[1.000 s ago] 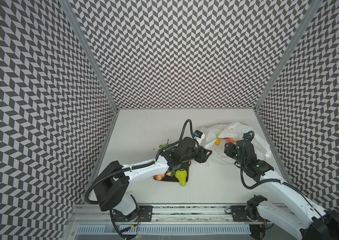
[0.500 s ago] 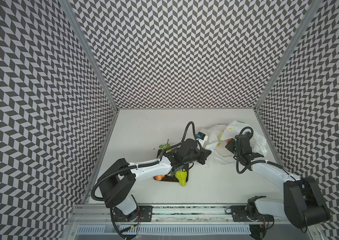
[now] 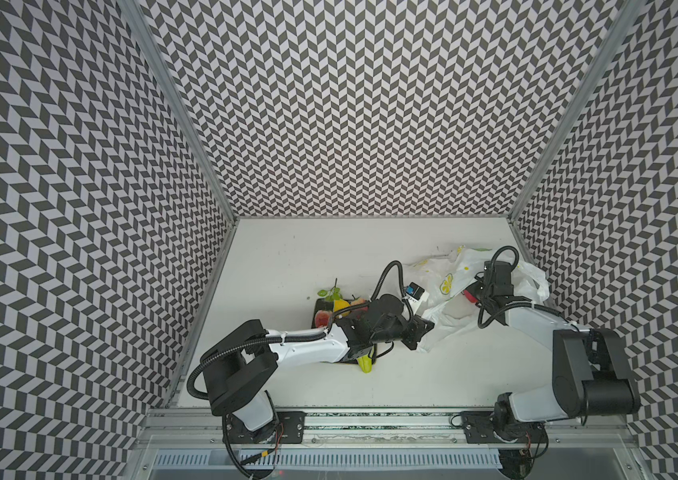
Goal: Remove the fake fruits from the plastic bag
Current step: 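Hold the bag open with the left gripper while the right closes on a large peach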
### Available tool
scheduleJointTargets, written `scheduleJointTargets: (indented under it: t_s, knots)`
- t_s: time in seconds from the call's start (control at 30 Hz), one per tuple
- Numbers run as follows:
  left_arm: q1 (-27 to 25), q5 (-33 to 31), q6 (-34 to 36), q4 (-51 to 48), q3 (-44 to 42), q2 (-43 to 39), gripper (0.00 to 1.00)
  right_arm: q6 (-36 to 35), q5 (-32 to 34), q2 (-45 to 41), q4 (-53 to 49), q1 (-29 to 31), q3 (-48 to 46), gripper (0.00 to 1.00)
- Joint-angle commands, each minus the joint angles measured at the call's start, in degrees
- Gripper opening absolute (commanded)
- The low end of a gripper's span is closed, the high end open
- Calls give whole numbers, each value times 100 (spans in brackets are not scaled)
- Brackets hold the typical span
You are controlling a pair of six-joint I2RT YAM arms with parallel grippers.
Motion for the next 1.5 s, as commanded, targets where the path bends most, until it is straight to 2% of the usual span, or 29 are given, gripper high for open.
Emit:
scheduleJointTargets:
  t_s: [0.0,0.23,0.47,0.63,0.97,1.17,1.47]
  knots:
    - [-127,98,58,308,-103,10,0,96,-216,-7,229,-90,-187,66]
    - [-326,205,324,264,-88,55,0,-45,214,-187,51,-91,-171,71]
    - [-424,288,407,171,8,174,0,-592,749,31,-115,-91,237,68]
    - [-425,251,407,143,51,231,0,-949,553,445,-185,-82,445,68]
    - [-415,129,407,97,44,151,0,-960,419,1272,-455,-74,929,67]
    - [-382,197,407,171,18,125,0,-887,383,1570,-599,-74,1098,66]
    - [-352,167,407,172,-44,41,0,-1000,253,1669,-726,-77,1245,70]
